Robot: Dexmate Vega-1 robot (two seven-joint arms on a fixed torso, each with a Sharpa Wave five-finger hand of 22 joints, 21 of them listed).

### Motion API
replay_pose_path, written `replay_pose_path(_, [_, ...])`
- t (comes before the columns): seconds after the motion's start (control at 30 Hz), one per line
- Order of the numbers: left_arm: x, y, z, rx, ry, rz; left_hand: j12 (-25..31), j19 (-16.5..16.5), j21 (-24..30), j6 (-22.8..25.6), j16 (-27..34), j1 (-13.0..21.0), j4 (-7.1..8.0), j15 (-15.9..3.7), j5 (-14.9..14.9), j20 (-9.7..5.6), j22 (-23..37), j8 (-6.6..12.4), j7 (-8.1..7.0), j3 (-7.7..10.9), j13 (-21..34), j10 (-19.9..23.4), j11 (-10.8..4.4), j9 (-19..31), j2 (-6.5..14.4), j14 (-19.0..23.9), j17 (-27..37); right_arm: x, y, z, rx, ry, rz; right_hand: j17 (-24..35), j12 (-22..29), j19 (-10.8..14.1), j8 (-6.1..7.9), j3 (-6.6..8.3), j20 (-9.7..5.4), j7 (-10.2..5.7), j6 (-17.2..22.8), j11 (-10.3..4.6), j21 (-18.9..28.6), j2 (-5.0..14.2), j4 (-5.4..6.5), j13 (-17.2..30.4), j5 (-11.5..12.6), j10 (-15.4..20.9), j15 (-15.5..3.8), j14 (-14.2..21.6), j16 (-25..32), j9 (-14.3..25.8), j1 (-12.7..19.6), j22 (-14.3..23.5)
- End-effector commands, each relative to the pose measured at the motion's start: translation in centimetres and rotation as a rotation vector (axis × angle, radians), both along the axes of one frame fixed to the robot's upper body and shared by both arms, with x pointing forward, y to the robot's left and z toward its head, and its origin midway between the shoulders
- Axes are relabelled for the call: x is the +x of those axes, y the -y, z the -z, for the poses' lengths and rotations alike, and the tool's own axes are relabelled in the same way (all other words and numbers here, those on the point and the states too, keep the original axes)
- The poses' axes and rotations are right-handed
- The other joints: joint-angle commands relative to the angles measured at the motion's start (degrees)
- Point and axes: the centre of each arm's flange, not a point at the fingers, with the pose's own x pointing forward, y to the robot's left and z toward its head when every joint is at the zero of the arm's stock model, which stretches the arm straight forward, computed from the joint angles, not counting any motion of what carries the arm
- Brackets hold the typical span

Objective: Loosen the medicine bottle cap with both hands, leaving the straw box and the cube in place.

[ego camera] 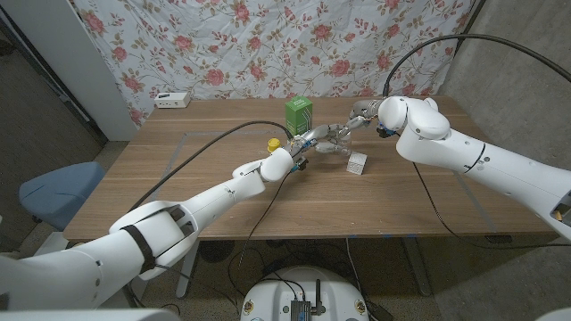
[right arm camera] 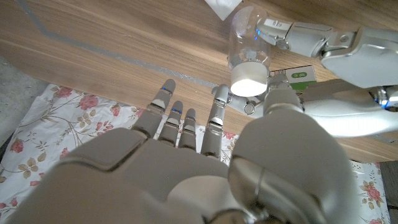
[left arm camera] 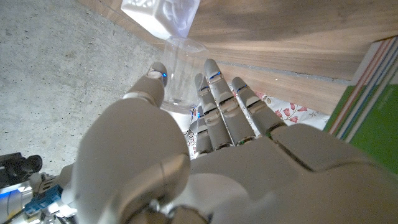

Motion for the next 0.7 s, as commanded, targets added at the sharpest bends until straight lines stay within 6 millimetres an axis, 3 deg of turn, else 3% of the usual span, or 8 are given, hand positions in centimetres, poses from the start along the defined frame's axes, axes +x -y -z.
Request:
replay_pose_path(0.03, [0.01,0.07,0.04,0.000,-0.002,0.000,0.24,-0.26,0.08,-0.09,0.21,0.31,0.14,-3.98,0.50,-1.60,0.14,-0.03,-0.18,0.33,0.09,4.48,-3.88,0.18,0.52,0.53,0.25,0.18,0.00,0.05,0.002,0.001,-0.001,0.12,0.30,0.40,0.42,0.32,0.05,-0.25,0.86,0.16,0.33,0.14,-0.61,0.28,0.36,0.38,-0.28,0.35,0.03,0.12,0.94,0.17])
replay_pose_path(0.7, [-0.18,0.14,0.16,-0.001,0.000,-0.001,0.19,-0.33,0.06,-0.13,0.19,0.20,0.19,-3.89,0.49,-1.51,0.14,-0.04,-0.11,0.32,0.09,4.38,-3.90,0.18,0.51,0.54,0.23,0.07,0.01,0.35,0.011,0.014,-0.004,-0.05,0.64,1.01,1.75,1.85,-0.24,-1.44,3.62,-0.14,0.52,1.32,-2.16,0.24,0.42,1.50,-0.84,1.17,0.28,0.38,4.02,0.15])
